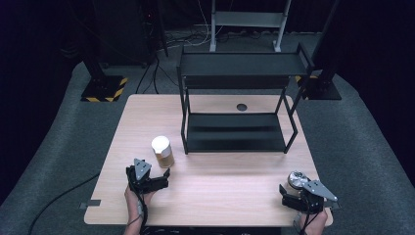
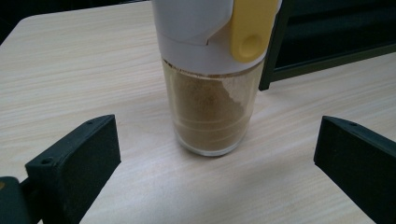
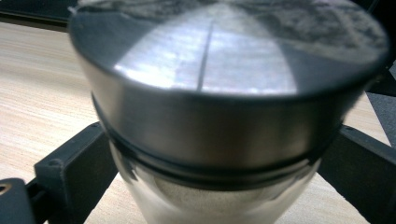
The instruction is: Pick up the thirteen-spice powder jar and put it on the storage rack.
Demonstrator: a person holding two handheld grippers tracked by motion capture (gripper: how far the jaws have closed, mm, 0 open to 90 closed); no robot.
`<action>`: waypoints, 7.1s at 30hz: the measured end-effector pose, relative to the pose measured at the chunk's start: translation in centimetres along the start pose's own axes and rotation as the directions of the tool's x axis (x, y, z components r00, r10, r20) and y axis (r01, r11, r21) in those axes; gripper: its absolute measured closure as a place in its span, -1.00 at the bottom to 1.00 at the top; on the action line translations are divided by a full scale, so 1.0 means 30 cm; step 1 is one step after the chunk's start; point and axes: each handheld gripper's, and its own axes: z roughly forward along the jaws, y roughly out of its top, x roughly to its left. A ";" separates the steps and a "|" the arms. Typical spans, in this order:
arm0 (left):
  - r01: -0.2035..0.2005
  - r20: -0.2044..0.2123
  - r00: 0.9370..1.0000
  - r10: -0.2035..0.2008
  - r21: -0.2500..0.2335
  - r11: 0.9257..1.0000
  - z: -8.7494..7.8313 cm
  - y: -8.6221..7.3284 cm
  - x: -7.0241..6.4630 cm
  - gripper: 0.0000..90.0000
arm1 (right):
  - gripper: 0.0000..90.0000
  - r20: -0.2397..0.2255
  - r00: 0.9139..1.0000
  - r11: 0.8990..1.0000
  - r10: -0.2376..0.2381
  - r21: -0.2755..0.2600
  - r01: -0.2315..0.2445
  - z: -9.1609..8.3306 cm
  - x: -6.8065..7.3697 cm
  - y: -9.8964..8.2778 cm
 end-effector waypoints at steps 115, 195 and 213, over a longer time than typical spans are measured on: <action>-0.091 0.241 0.965 0.101 -0.054 0.994 0.076 0.211 0.055 -0.33 | -0.97 -0.005 1.000 1.000 -0.005 -0.009 0.005 -0.002 -0.002 -0.005; -0.183 0.395 0.898 0.191 -0.060 0.981 0.162 0.424 -0.020 -0.33 | -0.97 -0.002 1.000 1.000 -0.002 -0.020 0.002 -0.005 -0.001 -0.012; -0.201 0.402 0.891 0.212 -0.069 0.977 0.186 0.505 -0.022 -0.33 | -0.98 -0.004 1.000 1.000 -0.002 -0.020 0.002 -0.005 -0.002 -0.012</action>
